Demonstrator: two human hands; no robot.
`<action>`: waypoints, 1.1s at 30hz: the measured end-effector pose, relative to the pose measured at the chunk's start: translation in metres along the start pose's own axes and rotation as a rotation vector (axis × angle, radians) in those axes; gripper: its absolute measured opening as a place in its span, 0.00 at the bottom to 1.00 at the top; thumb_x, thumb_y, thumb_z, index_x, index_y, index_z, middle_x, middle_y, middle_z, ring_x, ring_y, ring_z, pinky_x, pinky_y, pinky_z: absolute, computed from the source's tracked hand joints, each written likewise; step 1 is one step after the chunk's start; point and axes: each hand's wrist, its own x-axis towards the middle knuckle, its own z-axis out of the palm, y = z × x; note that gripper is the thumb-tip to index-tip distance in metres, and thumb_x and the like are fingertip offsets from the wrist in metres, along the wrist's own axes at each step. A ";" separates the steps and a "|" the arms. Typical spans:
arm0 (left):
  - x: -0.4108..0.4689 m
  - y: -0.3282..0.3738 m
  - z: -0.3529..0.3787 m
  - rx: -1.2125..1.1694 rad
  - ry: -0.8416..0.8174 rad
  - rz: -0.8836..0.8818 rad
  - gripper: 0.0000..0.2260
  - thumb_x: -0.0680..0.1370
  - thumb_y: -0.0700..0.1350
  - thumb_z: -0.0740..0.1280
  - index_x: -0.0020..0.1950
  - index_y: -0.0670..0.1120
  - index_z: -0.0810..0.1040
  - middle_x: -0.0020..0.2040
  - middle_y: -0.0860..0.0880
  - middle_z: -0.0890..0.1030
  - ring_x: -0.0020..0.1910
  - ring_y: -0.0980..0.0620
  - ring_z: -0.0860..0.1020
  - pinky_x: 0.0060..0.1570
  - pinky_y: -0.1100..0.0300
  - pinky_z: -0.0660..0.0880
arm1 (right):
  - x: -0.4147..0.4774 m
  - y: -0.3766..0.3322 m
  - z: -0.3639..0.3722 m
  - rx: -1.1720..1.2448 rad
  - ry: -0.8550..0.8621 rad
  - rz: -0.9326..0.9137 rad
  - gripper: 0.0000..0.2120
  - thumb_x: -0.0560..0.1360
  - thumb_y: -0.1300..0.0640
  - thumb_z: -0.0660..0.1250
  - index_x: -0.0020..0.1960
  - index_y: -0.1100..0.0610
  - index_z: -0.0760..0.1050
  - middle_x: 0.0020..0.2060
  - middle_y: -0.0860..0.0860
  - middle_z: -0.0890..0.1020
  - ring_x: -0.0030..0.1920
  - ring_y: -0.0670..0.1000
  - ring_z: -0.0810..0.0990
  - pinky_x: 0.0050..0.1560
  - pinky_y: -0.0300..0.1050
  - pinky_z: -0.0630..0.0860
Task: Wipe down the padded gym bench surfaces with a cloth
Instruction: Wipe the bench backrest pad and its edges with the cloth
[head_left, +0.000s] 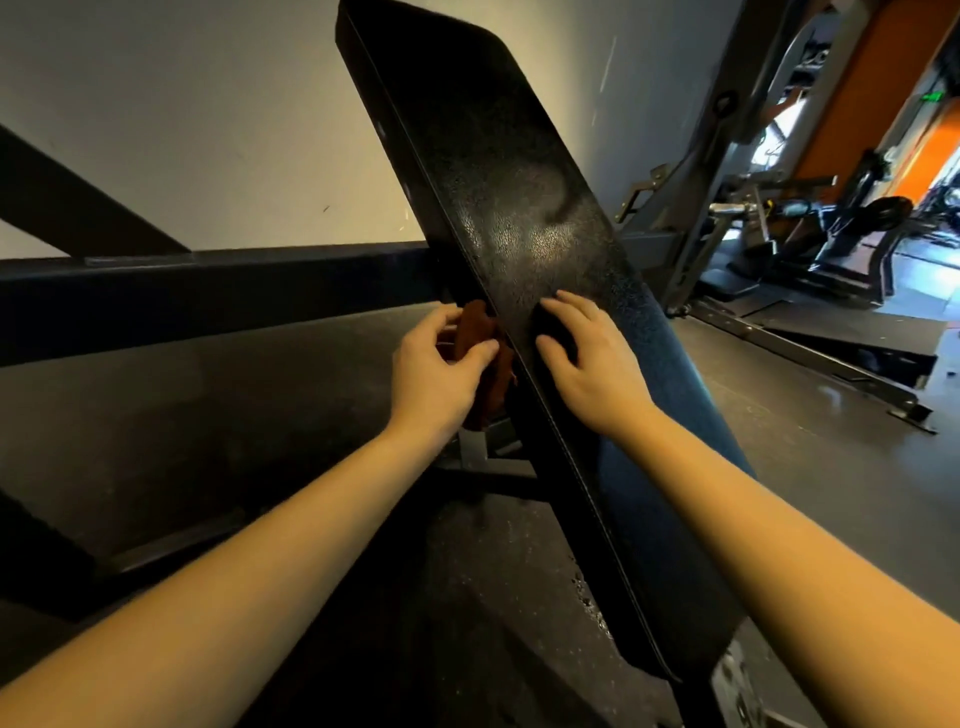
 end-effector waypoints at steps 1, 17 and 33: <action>-0.017 -0.002 0.007 -0.004 0.001 0.023 0.12 0.75 0.42 0.76 0.56 0.51 0.82 0.48 0.55 0.84 0.48 0.61 0.82 0.49 0.67 0.76 | -0.012 0.006 0.002 0.003 -0.007 -0.010 0.23 0.82 0.49 0.60 0.75 0.54 0.71 0.76 0.52 0.69 0.76 0.53 0.65 0.77 0.50 0.62; -0.121 -0.019 0.045 -0.108 0.032 -0.116 0.09 0.77 0.42 0.74 0.55 0.51 0.81 0.49 0.54 0.83 0.49 0.60 0.82 0.52 0.62 0.79 | -0.027 0.010 0.012 0.085 0.047 -0.024 0.23 0.83 0.53 0.57 0.76 0.55 0.70 0.78 0.53 0.67 0.79 0.54 0.62 0.78 0.42 0.53; -0.215 -0.033 0.057 -0.146 -0.171 -0.203 0.15 0.74 0.36 0.76 0.51 0.56 0.80 0.47 0.54 0.85 0.49 0.56 0.84 0.52 0.61 0.79 | -0.027 0.013 0.017 0.094 0.077 -0.019 0.23 0.82 0.52 0.57 0.76 0.54 0.71 0.77 0.53 0.68 0.78 0.54 0.63 0.79 0.50 0.57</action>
